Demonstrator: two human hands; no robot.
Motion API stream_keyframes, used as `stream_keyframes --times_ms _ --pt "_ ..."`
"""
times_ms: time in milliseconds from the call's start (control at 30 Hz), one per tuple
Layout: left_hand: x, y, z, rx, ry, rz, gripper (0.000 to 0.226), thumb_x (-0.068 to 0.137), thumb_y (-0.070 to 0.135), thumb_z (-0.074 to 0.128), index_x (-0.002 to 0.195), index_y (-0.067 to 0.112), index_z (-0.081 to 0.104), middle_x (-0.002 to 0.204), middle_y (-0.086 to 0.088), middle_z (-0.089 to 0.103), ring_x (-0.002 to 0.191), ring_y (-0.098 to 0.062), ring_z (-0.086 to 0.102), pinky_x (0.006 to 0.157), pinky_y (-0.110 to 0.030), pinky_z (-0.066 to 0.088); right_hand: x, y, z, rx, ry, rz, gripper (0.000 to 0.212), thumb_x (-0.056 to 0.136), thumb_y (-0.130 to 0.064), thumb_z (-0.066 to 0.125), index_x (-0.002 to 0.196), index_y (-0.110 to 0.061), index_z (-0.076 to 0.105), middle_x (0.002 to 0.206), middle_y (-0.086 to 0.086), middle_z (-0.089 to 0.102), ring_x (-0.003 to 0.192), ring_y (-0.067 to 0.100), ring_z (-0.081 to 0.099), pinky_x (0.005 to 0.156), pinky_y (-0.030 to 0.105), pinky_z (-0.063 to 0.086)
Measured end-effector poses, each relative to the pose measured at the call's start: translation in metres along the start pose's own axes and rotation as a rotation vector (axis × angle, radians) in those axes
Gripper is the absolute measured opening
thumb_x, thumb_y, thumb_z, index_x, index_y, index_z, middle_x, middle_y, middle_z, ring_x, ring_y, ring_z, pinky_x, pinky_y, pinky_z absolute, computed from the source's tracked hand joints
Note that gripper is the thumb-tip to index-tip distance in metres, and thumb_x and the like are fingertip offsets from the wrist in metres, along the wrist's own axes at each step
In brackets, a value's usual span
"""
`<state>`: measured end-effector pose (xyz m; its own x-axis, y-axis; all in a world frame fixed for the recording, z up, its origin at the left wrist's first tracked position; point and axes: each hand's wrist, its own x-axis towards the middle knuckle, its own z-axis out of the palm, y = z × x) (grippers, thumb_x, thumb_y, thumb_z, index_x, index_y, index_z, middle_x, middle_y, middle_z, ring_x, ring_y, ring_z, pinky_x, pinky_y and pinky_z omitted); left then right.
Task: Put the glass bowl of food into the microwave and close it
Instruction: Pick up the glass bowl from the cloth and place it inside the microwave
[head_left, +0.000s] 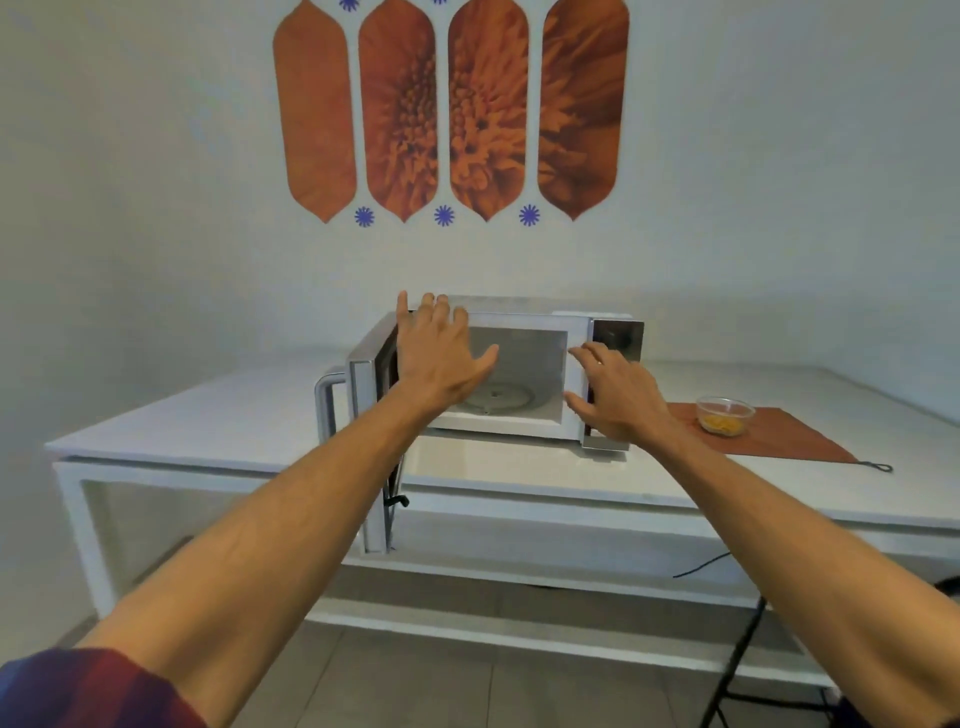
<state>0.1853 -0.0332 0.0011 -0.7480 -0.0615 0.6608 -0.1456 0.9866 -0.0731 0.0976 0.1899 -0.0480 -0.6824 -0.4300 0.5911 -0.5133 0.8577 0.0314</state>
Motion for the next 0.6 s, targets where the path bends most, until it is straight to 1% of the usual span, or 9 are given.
stream_keyframes --times_ms 133,233,333,400,467,600 --pt "0.015 0.049 0.015 -0.072 0.057 0.171 0.07 0.089 0.058 0.036 0.14 0.011 0.04 0.154 -0.015 0.035 0.145 -0.028 0.024 0.12 -0.055 -0.003 -0.007 0.041 0.0 -0.086 -0.031 0.02 0.064 0.09 -0.045 0.053 0.145 -0.016 0.036 0.152 0.01 0.037 0.132 0.031 0.045 0.1 0.049 0.043" --pt "0.027 0.085 0.033 -0.107 0.064 0.244 0.069 0.09 0.056 0.036 0.142 0.012 0.037 0.154 -0.013 0.035 0.146 -0.026 0.024 0.12 -0.052 -0.004 -0.013 0.081 0.003 -0.103 -0.038 0.06 0.065 0.09 -0.045 0.053 0.145 -0.016 0.035 0.153 0.01 0.036 0.133 0.031 0.044 0.103 0.05 0.041" --pt "0.042 0.122 0.057 -0.139 0.038 0.301 0.067 0.091 0.055 0.036 0.144 0.013 0.035 0.154 -0.012 0.035 0.145 -0.025 0.025 0.12 -0.052 0.0 -0.02 0.127 0.008 -0.102 -0.051 0.12 0.064 0.092 -0.044 0.053 0.146 -0.016 0.034 0.154 0.012 0.035 0.134 0.032 0.042 0.104 0.051 0.039" --pt "0.051 0.146 0.073 -0.177 0.021 0.328 0.066 0.09 0.054 0.038 0.143 0.014 0.036 0.152 -0.011 0.039 0.142 -0.025 0.032 0.121 -0.051 0.009 -0.024 0.156 0.014 -0.104 -0.079 0.155 0.064 0.092 -0.044 0.052 0.146 -0.016 0.033 0.154 0.011 0.034 0.135 0.031 0.041 0.104 0.052 0.039" --pt "0.062 0.174 0.09 -0.249 -0.008 0.336 0.065 0.09 0.052 0.041 0.143 0.014 0.037 0.15 -0.01 0.042 0.137 -0.025 0.038 0.118 -0.048 0.02 -0.027 0.19 0.022 -0.085 -0.096 0.186 0.064 0.092 -0.045 0.052 0.146 -0.017 0.033 0.153 0.011 0.035 0.133 0.032 0.043 0.102 0.051 0.041" --pt "0.082 0.234 0.122 -0.388 -0.097 0.337 0.061 0.091 0.047 0.046 0.143 0.015 0.037 0.149 -0.007 0.045 0.13 -0.027 0.048 0.105 -0.044 0.038 -0.032 0.252 0.043 0.008 -0.09 0.247 0.063 0.092 -0.047 0.054 0.145 -0.018 0.036 0.15 0.01 0.039 0.128 0.032 0.048 0.097 0.047 0.044"
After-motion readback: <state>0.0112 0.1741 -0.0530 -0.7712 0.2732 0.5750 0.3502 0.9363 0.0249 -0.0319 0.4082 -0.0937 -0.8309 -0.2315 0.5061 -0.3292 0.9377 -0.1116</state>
